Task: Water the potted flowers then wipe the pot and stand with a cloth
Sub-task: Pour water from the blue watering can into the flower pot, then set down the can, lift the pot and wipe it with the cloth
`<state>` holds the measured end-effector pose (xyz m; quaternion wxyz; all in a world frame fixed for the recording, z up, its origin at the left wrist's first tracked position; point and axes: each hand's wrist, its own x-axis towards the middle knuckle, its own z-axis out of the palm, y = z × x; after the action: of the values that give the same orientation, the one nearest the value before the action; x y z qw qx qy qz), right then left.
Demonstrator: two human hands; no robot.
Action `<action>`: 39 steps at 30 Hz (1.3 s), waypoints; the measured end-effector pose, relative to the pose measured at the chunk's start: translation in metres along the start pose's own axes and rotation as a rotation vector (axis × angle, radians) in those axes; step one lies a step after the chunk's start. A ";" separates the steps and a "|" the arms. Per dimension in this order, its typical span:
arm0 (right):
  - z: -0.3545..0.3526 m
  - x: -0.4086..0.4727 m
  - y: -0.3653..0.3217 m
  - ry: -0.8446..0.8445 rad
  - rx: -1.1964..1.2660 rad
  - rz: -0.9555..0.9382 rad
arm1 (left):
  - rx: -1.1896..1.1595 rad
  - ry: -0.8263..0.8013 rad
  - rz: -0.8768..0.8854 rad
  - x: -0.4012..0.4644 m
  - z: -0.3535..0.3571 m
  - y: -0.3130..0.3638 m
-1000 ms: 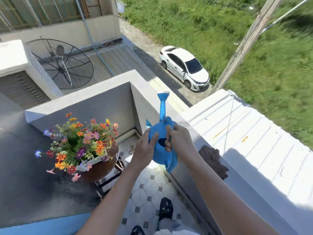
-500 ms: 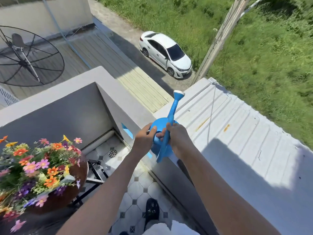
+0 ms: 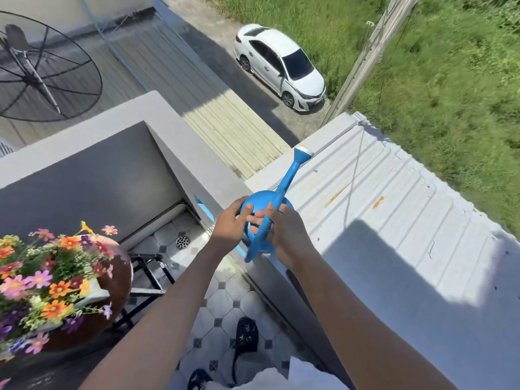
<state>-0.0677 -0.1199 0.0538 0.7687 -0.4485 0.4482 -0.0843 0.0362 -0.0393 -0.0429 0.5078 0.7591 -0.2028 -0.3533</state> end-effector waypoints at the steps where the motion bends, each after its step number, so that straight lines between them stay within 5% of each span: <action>1: -0.003 -0.001 -0.001 -0.009 -0.049 -0.013 | 0.017 0.004 0.001 0.000 0.000 0.001; 8: -0.049 -0.002 0.009 0.167 -0.163 -0.134 | 0.128 0.142 0.018 -0.011 0.003 0.027; 14: -0.119 -0.012 0.046 0.524 -0.294 -0.198 | 0.225 0.349 0.396 -0.056 0.025 0.080; 18: -0.150 -0.022 0.085 0.643 -0.470 -0.199 | 0.206 0.109 0.561 -0.083 0.070 0.087; 24: -0.179 -0.032 0.144 0.488 -0.829 -0.036 | 0.626 -0.353 0.370 -0.083 0.131 0.022; 27: -0.189 -0.039 0.165 0.488 -0.913 -0.004 | 0.802 -0.326 0.219 -0.078 0.143 -0.012; 31: -0.191 -0.046 0.171 0.500 -0.873 -0.028 | 0.709 -0.226 0.036 -0.073 0.149 -0.032; 39: -0.187 -0.051 0.176 0.495 -0.856 -0.040 | 0.507 -0.199 0.099 -0.088 0.123 -0.030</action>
<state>-0.2886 -0.1047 -0.0864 0.3841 -0.6991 0.6029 -0.0112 -0.1154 -0.0450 -0.0701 0.2957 0.8128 -0.3702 -0.3388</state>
